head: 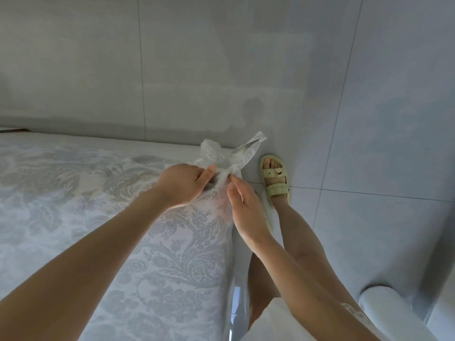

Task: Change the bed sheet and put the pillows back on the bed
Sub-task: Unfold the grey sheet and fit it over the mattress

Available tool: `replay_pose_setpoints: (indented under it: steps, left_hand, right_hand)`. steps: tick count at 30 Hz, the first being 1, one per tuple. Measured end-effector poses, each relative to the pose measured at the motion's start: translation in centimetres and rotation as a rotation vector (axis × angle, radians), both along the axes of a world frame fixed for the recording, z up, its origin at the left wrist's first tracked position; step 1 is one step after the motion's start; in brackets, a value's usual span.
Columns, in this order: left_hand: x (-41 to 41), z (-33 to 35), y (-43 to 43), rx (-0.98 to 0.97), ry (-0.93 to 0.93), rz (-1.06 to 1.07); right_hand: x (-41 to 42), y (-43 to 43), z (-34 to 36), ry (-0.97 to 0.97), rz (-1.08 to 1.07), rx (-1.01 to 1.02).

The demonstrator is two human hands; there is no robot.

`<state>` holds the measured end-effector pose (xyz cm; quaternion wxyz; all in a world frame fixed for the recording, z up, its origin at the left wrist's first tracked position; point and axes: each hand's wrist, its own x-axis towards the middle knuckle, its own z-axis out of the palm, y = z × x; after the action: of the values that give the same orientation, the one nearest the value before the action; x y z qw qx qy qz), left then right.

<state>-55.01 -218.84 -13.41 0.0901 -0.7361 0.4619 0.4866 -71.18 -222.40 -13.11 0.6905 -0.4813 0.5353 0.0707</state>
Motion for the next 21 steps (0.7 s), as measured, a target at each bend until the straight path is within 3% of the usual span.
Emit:
replay_pose_setpoints:
  steps: [4,8,13,21]
  left_hand:
    - [-0.3,2.1,0.4,-0.095,-0.032,0.015]
    - [0.2,5.9,2.8,-0.264,-0.028,0.037]
    - [1.0,11.3,6.4,-0.316,0.012,0.055]
    - [2.4,18.9,11.5,-0.367,0.038,0.134]
  right_hand:
    - [-0.4,0.0,0.8,-0.001,0.007,-0.035]
    - [-0.6,0.4,2.8,0.018,0.13,-0.217]
    - [0.2,2.0,7.0,-0.02,0.335,-0.436]
    - [0.7,7.4,12.1,-0.041,0.392,-0.675]
